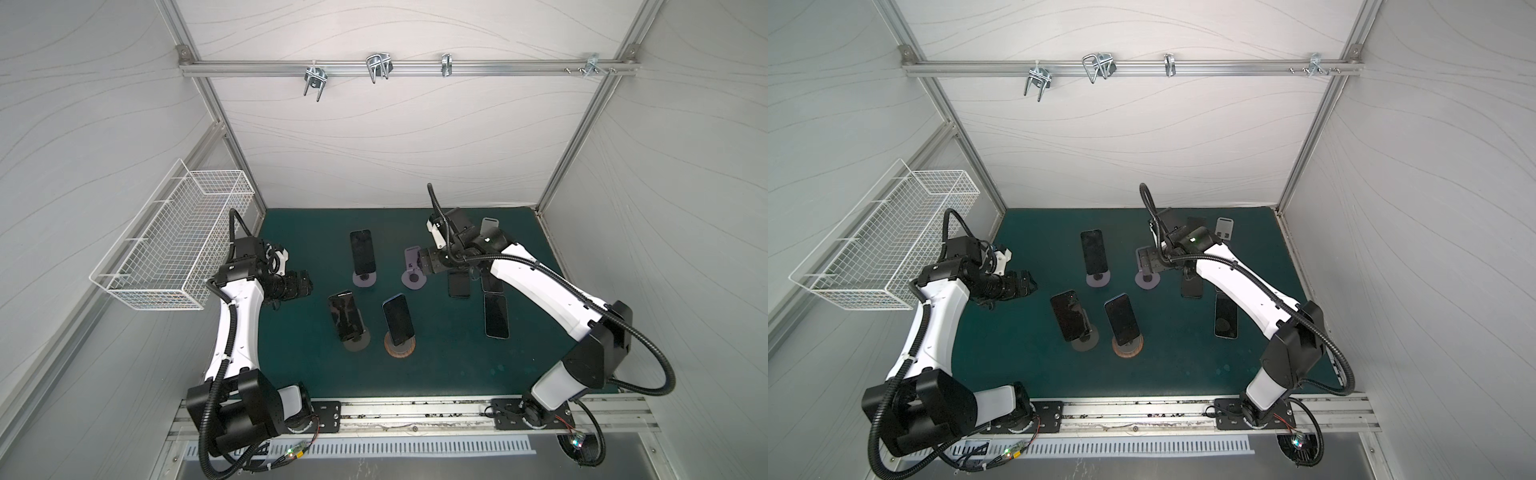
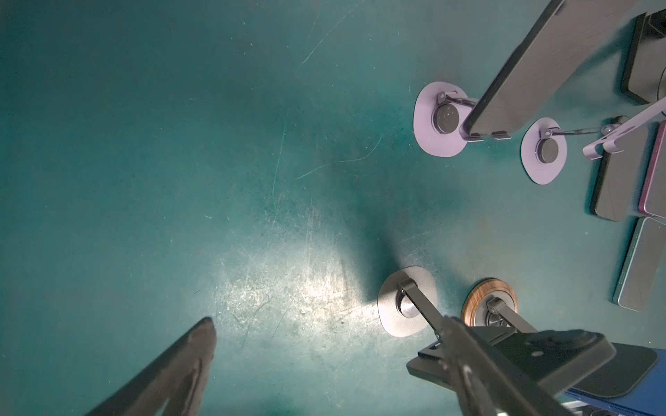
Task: Remove the phone from the phone stand
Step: Pick up the phone stand from the center of the table.
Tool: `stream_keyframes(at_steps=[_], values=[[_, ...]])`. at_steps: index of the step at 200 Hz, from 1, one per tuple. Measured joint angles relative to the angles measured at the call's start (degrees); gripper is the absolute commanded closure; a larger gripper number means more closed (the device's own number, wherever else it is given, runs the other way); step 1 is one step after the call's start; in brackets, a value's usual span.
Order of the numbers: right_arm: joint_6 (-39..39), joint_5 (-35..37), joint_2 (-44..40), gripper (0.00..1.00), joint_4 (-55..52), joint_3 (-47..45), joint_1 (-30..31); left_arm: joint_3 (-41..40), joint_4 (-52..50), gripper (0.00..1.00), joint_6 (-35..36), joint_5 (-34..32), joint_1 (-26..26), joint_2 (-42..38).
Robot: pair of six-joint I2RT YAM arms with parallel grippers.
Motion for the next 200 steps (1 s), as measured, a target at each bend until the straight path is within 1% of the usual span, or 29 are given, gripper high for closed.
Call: stream_keyframes(at_steps=[20, 38, 62, 84, 120, 164, 200], values=[[0.04, -0.26, -1.25, 0.06, -1.46, -0.04, 2.99, 0.07, -0.02, 0.01, -0.02, -0.02, 0.00, 0.11], [0.20, -0.79, -2.36, 0.05, -1.40, -0.96, 4.00, 0.07, -0.02, 0.01, -0.02, -0.02, 0.00, 0.15], [0.26, -0.85, -3.10, 0.03, -0.42, -3.43, 3.26, 0.07, -0.02, 0.01, -0.02, -0.02, 0.00, 0.31], [0.28, -2.75, -1.90, 0.03, 1.53, -4.63, 0.35, 0.07, -0.02, 0.01, -0.02, -0.02, 0.00, 0.44], [-0.02, -4.44, 4.28, 0.01, 7.15, -4.35, -3.06, 0.07, -0.02, 0.01, -0.02, -0.02, 0.00, 0.46], [-0.94, -4.61, 15.32, 0.01, 10.97, 0.83, -3.58, 0.07, 0.00, 0.01, -0.02, -0.24, 0.00, 0.76], [-1.92, -2.73, 20.83, 0.01, 12.72, 4.48, -4.13, 0.07, 0.00, 0.01, 0.00, -0.37, 0.00, 0.79]])
